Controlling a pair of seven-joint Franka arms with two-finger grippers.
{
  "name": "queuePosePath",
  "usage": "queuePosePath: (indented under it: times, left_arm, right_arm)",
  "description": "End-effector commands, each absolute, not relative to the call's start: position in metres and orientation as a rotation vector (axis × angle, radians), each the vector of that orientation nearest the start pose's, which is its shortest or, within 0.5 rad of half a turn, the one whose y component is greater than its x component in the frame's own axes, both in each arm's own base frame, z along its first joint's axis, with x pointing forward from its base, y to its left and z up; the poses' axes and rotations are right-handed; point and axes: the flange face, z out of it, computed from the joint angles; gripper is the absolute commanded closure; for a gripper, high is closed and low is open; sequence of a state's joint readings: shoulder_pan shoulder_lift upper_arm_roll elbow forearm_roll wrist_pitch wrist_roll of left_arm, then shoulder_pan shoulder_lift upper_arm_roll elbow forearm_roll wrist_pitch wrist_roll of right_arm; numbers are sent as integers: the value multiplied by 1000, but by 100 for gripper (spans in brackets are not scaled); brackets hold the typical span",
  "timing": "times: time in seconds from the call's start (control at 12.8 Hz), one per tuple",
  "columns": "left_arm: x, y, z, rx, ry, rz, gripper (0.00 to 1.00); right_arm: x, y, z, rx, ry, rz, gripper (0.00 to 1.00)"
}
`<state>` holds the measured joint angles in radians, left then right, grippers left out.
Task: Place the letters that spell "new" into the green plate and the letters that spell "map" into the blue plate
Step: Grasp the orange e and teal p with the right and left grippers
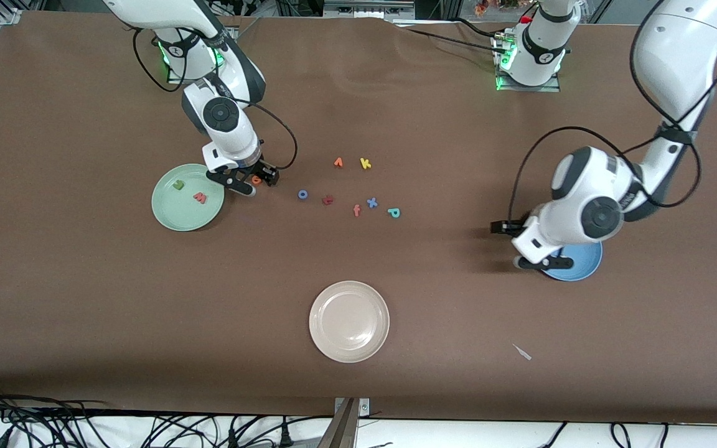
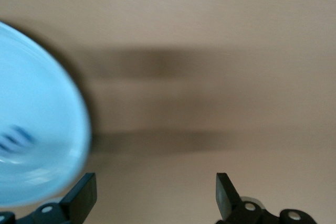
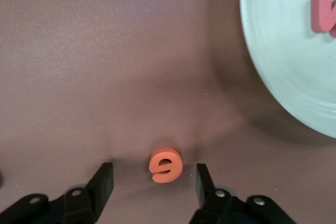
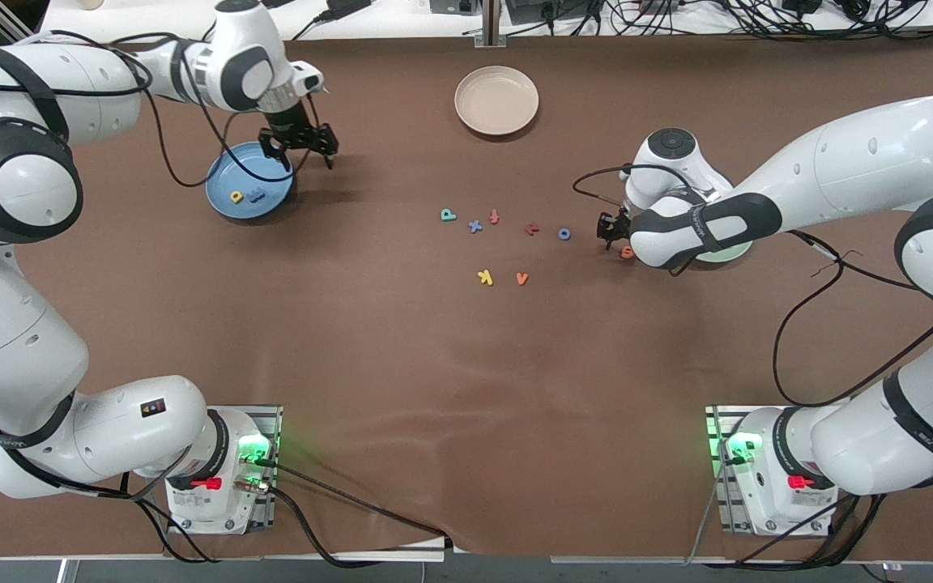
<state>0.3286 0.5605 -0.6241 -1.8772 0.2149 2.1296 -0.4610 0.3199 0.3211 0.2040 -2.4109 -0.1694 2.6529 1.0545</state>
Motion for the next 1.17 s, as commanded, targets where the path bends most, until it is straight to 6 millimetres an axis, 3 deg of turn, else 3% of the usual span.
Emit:
queuePosePath:
  times: [0.0, 0.31, 0.47, 0.62, 0.78, 0.86, 1.09]
  left_arm:
    - [567, -200, 255, -3180, -306, 315, 0]
    - [539, -280, 250, -3189, -525, 239, 0]
    - [525, -316, 244, -3184, -556, 234, 0]
    - [525, -338, 237, -3157, -579, 175, 0]
    - [516, -369, 220, -3122, -608, 131, 0]
    - [513, -375, 213, -3108, -604, 114, 0]
    - [507, -396, 199, -3093, -580, 118, 0]
  right_arm:
    - [414, 254, 176, -3121, 629, 59, 39]
    - [415, 253, 175, -3122, 627, 58, 80]
    - [415, 253, 176, -3126, 621, 61, 89]
    - [421, 256, 189, -3124, 565, 25, 91]
    - [429, 251, 215, -3155, 542, 14, 91]
    - [430, 248, 228, -3195, 466, 35, 90]
    - [454, 207, 248, -3253, 277, 70, 91]
